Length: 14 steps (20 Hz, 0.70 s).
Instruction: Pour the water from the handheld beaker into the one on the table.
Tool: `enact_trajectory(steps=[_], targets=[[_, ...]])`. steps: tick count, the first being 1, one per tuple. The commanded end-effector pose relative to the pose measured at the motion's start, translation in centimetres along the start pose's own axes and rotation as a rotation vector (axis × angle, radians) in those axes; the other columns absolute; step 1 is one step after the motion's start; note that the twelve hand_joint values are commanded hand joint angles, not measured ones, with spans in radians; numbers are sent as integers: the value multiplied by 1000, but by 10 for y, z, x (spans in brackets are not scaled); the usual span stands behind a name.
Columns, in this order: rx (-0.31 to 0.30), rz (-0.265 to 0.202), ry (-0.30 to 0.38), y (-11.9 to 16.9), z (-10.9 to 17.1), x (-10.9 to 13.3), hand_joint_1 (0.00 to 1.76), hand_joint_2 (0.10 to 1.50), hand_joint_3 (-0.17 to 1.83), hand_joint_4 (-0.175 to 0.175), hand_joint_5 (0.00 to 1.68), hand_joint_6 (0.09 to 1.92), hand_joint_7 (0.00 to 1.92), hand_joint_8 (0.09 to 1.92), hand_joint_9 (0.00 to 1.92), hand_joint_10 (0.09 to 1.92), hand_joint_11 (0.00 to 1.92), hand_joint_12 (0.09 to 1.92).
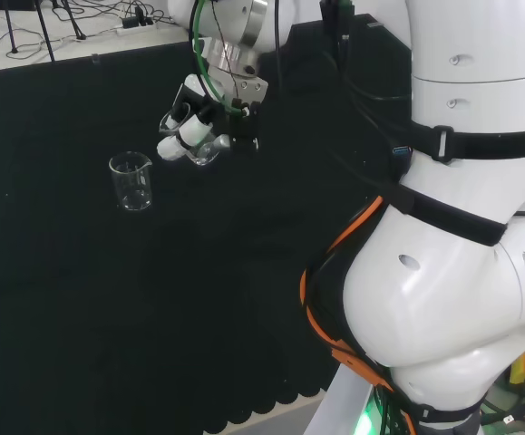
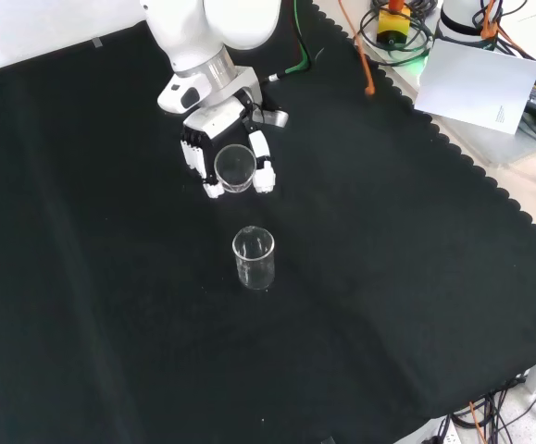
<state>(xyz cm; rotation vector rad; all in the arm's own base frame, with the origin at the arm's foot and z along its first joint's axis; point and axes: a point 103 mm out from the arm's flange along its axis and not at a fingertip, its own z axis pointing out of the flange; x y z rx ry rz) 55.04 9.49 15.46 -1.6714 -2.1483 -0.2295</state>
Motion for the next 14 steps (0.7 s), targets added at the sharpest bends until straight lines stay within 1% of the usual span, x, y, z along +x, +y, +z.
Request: enact_trajectory(steps=[1,12,14], targets=[[36,6,-51,2,-2,5,1221,555,692,-118,1593,87,1784,87,1756,115,1459,712],[100,19,-131,5,-8,14,1222,553,696,-127,1595,87,1787,87,1759,113,1456,716],[115,22,-146,6,-8,15,1225,547,705,-147,1600,87,1791,87,1762,107,1451,725]])
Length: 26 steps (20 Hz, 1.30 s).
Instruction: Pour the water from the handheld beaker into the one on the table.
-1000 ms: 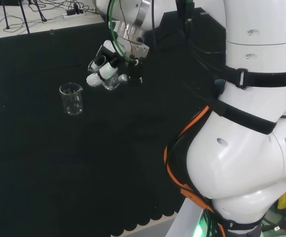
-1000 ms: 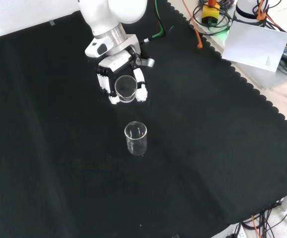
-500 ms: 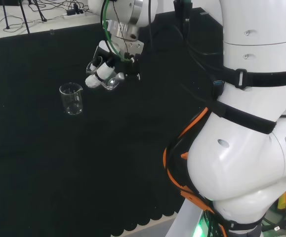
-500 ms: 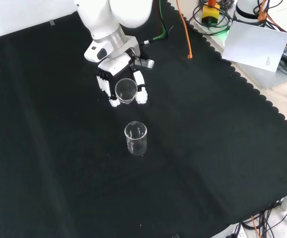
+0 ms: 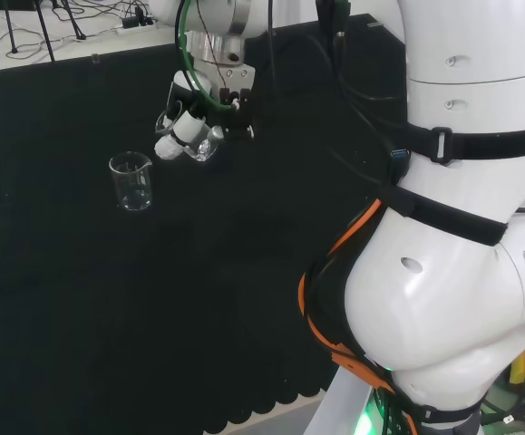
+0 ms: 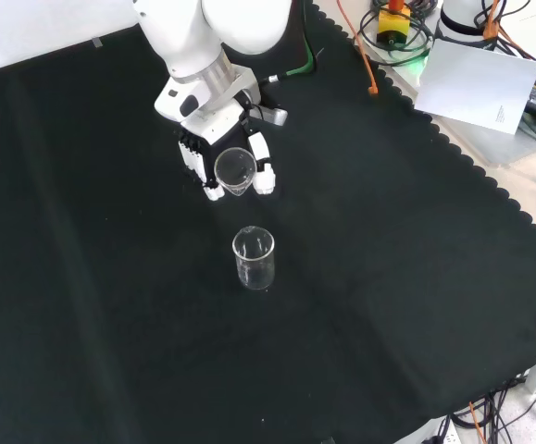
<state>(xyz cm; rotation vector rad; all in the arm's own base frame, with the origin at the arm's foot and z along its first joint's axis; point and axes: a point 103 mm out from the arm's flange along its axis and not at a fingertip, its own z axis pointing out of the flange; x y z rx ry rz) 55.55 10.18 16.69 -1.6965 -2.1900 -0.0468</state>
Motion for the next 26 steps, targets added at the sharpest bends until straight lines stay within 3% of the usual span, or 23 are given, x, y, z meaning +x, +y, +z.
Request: enact_trajectory(steps=[1,15,26], targets=[[48,4,-44,1,1,6,1226,546,707,-153,1601,87,1793,87,1763,105,1450,728],[155,34,-139,2,9,19,1227,544,710,-160,1604,87,1794,87,1765,100,1445,733],[190,52,-193,1,12,24,1227,544,710,-160,1605,87,1793,87,1764,98,1442,734]])
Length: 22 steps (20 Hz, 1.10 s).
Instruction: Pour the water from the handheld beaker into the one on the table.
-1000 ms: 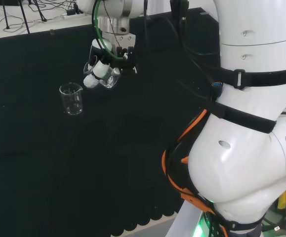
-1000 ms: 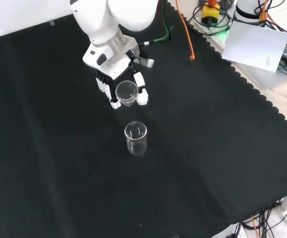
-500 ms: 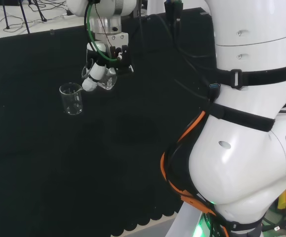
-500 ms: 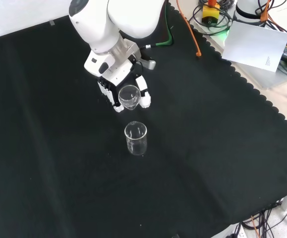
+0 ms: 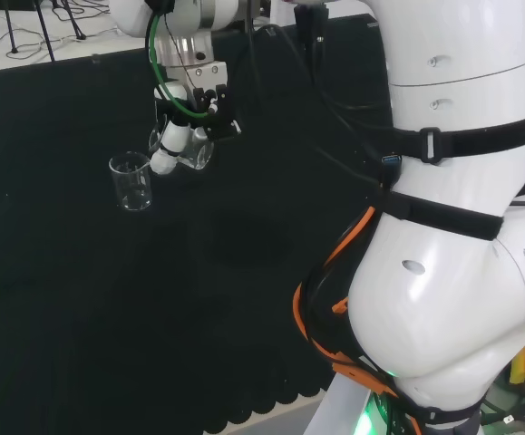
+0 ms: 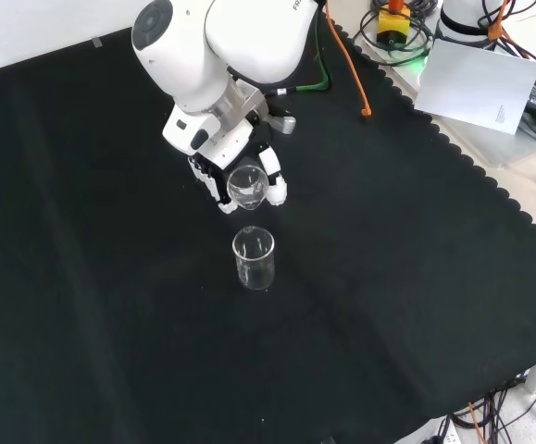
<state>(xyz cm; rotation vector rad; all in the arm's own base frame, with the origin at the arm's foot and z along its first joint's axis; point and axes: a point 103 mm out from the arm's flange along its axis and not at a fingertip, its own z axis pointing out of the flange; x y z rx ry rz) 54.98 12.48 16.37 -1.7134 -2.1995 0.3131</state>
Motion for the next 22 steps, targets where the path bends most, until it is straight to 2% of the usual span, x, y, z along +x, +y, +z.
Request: enact_trajectory(steps=[1,7,15,22], targets=[[16,1,-17,0,2,4,1227,544,710,-160,1605,87,1793,87,1764,98,1442,734],[22,-1,-38,1,-1,12,1227,543,712,-160,1606,87,1795,87,1764,97,1440,736],[16,25,-102,5,-4,23,1227,541,715,-159,1608,87,1796,87,1764,95,1438,739],[11,48,-124,9,-8,28,1227,540,719,-158,1609,87,1797,87,1764,95,1439,743]])
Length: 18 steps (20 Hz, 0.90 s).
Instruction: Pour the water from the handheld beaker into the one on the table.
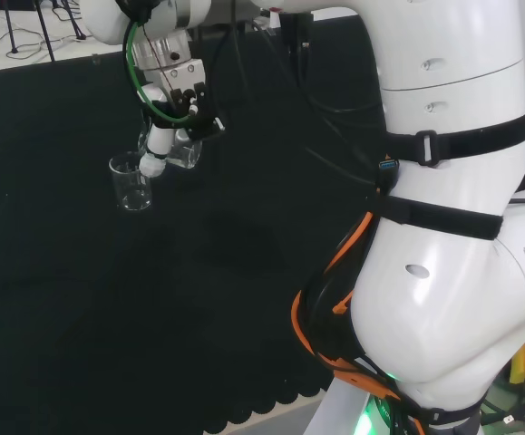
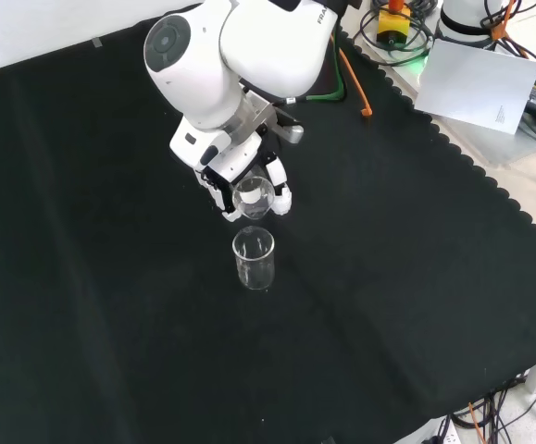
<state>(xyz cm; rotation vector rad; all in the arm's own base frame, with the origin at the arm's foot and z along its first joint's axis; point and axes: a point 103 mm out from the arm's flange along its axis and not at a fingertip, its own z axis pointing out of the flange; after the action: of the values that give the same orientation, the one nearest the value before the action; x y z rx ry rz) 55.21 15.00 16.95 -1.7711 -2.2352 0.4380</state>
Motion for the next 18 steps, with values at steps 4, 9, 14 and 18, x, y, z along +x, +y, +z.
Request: enact_trajectory(steps=[4,9,14,18], targets=[[2,15,-38,5,-4,7,1227,539,720,-157,1610,87,1797,87,1765,94,1439,744],[9,24,-81,7,-7,10,1227,539,721,-156,1610,87,1797,87,1765,94,1439,745],[14,30,-114,7,-7,14,1227,539,721,-156,1610,87,1798,87,1765,94,1439,746],[20,32,-141,7,-9,16,1227,539,721,-156,1610,87,1798,87,1765,94,1439,747]])
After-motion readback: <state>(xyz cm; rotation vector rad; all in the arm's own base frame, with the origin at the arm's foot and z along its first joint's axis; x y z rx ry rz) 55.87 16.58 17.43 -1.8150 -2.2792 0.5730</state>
